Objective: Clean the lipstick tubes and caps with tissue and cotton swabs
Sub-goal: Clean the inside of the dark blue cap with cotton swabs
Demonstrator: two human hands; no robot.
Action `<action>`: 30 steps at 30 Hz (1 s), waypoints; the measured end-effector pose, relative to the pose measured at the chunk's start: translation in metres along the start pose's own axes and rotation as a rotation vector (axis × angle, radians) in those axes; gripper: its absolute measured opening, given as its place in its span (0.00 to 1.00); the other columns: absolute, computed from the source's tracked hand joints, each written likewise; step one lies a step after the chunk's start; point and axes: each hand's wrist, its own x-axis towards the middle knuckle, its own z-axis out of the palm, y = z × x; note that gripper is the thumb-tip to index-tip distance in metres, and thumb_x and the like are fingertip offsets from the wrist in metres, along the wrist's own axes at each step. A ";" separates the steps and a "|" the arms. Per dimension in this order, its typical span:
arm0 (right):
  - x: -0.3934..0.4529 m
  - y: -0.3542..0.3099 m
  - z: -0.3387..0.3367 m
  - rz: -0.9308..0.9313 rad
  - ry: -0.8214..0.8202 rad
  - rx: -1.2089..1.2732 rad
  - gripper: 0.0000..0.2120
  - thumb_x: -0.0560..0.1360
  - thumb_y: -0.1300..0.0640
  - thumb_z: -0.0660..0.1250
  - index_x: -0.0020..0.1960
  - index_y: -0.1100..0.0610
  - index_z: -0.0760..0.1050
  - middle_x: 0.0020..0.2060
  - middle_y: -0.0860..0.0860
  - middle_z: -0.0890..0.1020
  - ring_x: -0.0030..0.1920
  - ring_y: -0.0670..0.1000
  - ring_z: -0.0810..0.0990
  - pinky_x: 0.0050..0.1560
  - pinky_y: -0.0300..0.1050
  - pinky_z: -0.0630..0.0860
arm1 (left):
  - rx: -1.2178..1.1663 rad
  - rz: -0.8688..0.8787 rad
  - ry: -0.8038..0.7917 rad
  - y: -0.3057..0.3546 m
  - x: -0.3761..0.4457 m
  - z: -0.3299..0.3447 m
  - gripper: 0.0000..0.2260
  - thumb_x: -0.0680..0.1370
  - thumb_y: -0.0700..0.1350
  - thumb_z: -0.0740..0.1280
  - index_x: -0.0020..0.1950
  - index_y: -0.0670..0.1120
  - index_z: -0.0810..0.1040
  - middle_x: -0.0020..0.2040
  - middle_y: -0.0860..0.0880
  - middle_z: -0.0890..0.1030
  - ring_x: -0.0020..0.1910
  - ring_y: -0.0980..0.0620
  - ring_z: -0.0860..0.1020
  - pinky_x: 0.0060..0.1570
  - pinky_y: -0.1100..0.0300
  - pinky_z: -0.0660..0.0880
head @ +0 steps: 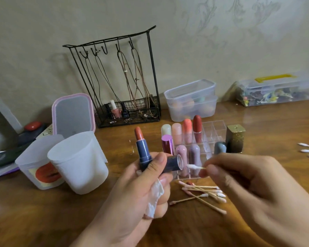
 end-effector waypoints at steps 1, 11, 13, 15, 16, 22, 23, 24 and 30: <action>-0.001 -0.001 0.001 -0.004 -0.008 0.022 0.11 0.76 0.46 0.63 0.40 0.50 0.79 0.22 0.43 0.70 0.23 0.40 0.62 0.23 0.27 0.58 | 0.005 0.003 0.003 -0.001 0.000 0.000 0.25 0.66 0.50 0.71 0.59 0.40 0.74 0.31 0.46 0.68 0.24 0.55 0.61 0.22 0.64 0.54; -0.003 -0.001 0.000 0.002 -0.109 -0.001 0.10 0.75 0.44 0.64 0.43 0.46 0.81 0.26 0.49 0.78 0.23 0.47 0.70 0.26 0.39 0.69 | 0.106 0.049 0.052 -0.005 -0.003 0.007 0.18 0.64 0.50 0.71 0.49 0.40 0.80 0.29 0.46 0.64 0.23 0.54 0.62 0.20 0.65 0.57; -0.003 -0.001 0.001 0.000 -0.082 -0.016 0.10 0.76 0.45 0.64 0.41 0.46 0.80 0.25 0.48 0.76 0.22 0.46 0.69 0.25 0.39 0.68 | 0.096 0.020 0.062 -0.005 -0.004 0.008 0.20 0.64 0.50 0.71 0.50 0.40 0.77 0.28 0.46 0.65 0.22 0.55 0.62 0.19 0.65 0.57; -0.003 0.000 0.002 -0.015 -0.037 -0.074 0.10 0.76 0.46 0.65 0.37 0.46 0.79 0.23 0.46 0.74 0.22 0.44 0.68 0.24 0.36 0.66 | 0.086 -0.019 0.075 -0.005 -0.004 0.008 0.20 0.63 0.50 0.71 0.50 0.42 0.74 0.27 0.47 0.66 0.21 0.55 0.62 0.19 0.65 0.56; -0.003 -0.001 0.002 -0.023 -0.013 -0.103 0.09 0.75 0.47 0.66 0.36 0.46 0.79 0.23 0.45 0.73 0.21 0.43 0.67 0.23 0.34 0.65 | 0.084 -0.034 0.079 -0.005 -0.004 0.008 0.21 0.63 0.50 0.72 0.51 0.42 0.73 0.27 0.47 0.66 0.21 0.56 0.62 0.19 0.66 0.56; -0.007 -0.004 0.003 -0.068 0.084 -0.192 0.09 0.73 0.51 0.67 0.35 0.51 0.79 0.22 0.44 0.72 0.22 0.43 0.70 0.20 0.38 0.68 | 0.063 -0.081 0.080 -0.006 -0.005 0.010 0.23 0.62 0.50 0.73 0.52 0.42 0.73 0.26 0.48 0.66 0.20 0.56 0.63 0.16 0.67 0.57; -0.007 -0.003 0.003 -0.080 0.096 -0.197 0.10 0.74 0.50 0.67 0.36 0.51 0.79 0.22 0.44 0.72 0.23 0.43 0.70 0.21 0.38 0.69 | 0.065 -0.081 0.081 -0.007 -0.004 0.010 0.23 0.62 0.50 0.73 0.52 0.42 0.73 0.27 0.48 0.66 0.20 0.56 0.63 0.15 0.67 0.58; -0.008 -0.003 0.003 -0.091 0.103 -0.202 0.11 0.75 0.50 0.66 0.36 0.51 0.78 0.22 0.45 0.72 0.23 0.43 0.70 0.21 0.38 0.69 | 0.069 -0.079 0.085 -0.007 -0.004 0.010 0.23 0.62 0.50 0.73 0.52 0.42 0.73 0.27 0.48 0.65 0.20 0.56 0.63 0.15 0.67 0.58; -0.012 -0.004 0.007 -0.142 0.054 -0.159 0.12 0.77 0.48 0.63 0.40 0.52 0.79 0.27 0.45 0.77 0.26 0.43 0.74 0.25 0.40 0.72 | 0.154 -0.015 0.180 -0.009 -0.004 0.011 0.26 0.61 0.52 0.73 0.55 0.43 0.76 0.34 0.43 0.70 0.25 0.53 0.69 0.16 0.65 0.61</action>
